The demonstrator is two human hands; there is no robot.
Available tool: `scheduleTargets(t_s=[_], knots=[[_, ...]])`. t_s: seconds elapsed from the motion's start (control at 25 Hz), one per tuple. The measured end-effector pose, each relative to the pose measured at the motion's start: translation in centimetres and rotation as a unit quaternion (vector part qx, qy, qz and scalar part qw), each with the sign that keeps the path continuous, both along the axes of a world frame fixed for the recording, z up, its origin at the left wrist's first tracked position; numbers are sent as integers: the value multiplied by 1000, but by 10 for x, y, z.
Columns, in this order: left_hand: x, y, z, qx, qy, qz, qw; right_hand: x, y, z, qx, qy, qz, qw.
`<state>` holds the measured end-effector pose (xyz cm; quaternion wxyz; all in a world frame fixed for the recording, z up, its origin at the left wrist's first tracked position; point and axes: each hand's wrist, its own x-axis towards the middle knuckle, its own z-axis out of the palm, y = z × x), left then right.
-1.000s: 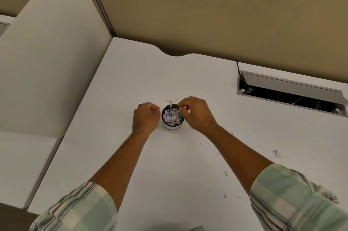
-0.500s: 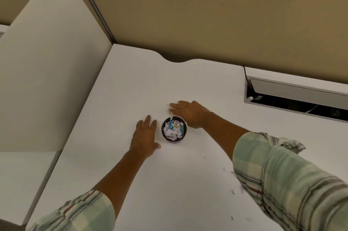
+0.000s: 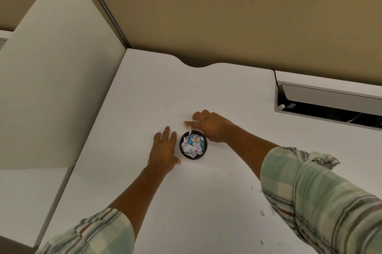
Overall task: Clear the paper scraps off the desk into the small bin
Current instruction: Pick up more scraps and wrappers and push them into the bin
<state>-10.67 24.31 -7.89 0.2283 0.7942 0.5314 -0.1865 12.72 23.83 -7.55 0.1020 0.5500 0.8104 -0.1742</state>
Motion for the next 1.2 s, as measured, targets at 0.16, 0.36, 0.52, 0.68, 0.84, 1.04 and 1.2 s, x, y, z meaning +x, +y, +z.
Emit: scheduleTargets(t_s=[0.16,0.36,0.52,0.68,0.84,1.04,1.2], knots=[[1,1,-2,3,3,1,1000,-9,9,1,-30,20,20,999],[-1,1,-4,5,3,-7,1000,-7,2,4,-11,40,-14,999],[-3,2,-6,4,-6,-4,1000,11,-14,-3,-41,100,-192,976],[-1,4,-3,-2,-4,-2,1000,19,-29,25,-32,249,-437,864],[-1,1,5,-4,-3,-10,1000,-8,-43,72,24,337,-415,845],[-2,-5,11,1,21,-36,999,-53,-54,98,-12,222,-322,920],[-11,-18,7,8,28,-58,998,-61,-65,108,-25,172,-302,937]])
